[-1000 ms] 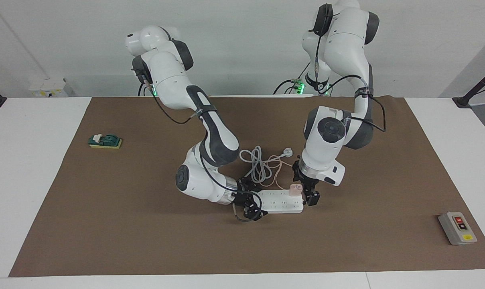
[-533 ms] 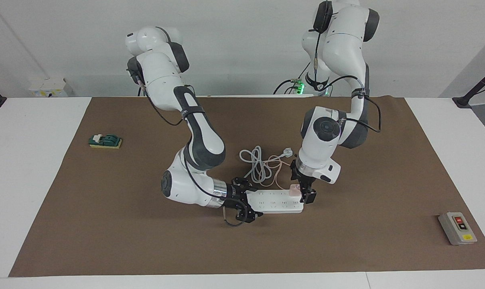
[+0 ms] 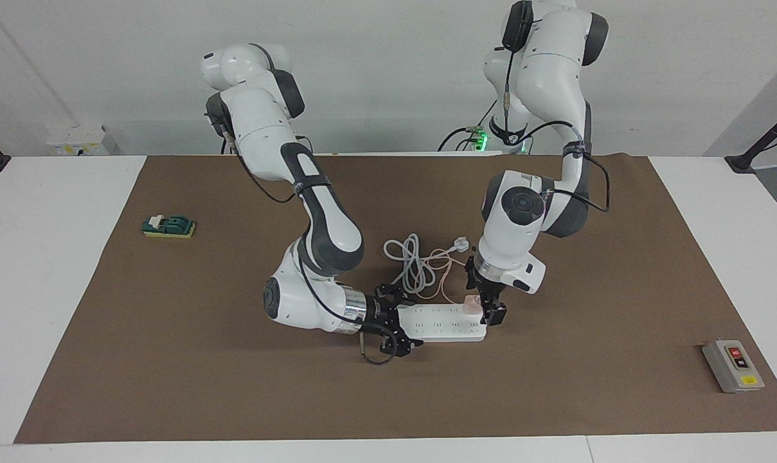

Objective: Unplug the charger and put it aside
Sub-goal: 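Grasp the pink charger with the left gripper while the right gripper holds the strip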

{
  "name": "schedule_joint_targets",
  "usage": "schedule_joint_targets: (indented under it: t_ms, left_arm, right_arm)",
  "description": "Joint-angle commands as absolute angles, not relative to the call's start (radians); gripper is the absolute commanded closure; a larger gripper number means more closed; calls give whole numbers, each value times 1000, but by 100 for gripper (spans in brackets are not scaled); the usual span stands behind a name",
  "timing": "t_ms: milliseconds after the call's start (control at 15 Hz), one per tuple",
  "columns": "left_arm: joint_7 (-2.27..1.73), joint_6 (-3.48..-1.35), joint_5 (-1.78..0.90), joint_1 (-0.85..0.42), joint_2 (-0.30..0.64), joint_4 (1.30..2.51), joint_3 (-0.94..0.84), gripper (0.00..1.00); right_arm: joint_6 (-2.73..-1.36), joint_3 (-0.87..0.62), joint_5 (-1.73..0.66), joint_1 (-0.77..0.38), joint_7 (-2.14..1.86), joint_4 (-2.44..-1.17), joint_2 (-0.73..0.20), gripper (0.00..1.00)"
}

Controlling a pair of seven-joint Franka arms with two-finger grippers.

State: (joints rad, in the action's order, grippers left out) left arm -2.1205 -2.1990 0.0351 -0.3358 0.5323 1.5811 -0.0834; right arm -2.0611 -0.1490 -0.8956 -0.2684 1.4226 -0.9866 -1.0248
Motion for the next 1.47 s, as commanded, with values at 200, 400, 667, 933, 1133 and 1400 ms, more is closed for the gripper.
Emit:
schedule_joint_targets:
  t_ms: [200, 400, 667, 933, 1133, 1400]
  left_arm:
    - [-2126, -2244, 57, -350, 489, 1646, -67, 4]
    - [-2125, -2243, 77, -350, 489, 1646, -69, 4]
    - [-2118, -2250, 80, -350, 489, 1644, -69, 4]
    - [-2118, -2247, 80, -350, 489, 1644, -69, 4]
    - [-2118, -2244, 80, -348, 489, 1643, -69, 4]
    - [-2118, -2244, 80, -344, 489, 1643, -69, 45]
  right_arm:
    - [-2115, -161, -914, -275, 1404, -1106, -993, 0]
    - [-2132, -161, -914, -275, 1378, -1132, -982, 0]
    - [-2167, -160, -911, -290, 1344, -1147, -980, 0]
    - [-2246, -160, -902, -321, 1319, -1176, -979, 56]
    - [-2247, -160, -902, -321, 1316, -1180, -979, 58]
    - [-2247, -161, -905, -321, 1316, -1180, -977, 58]
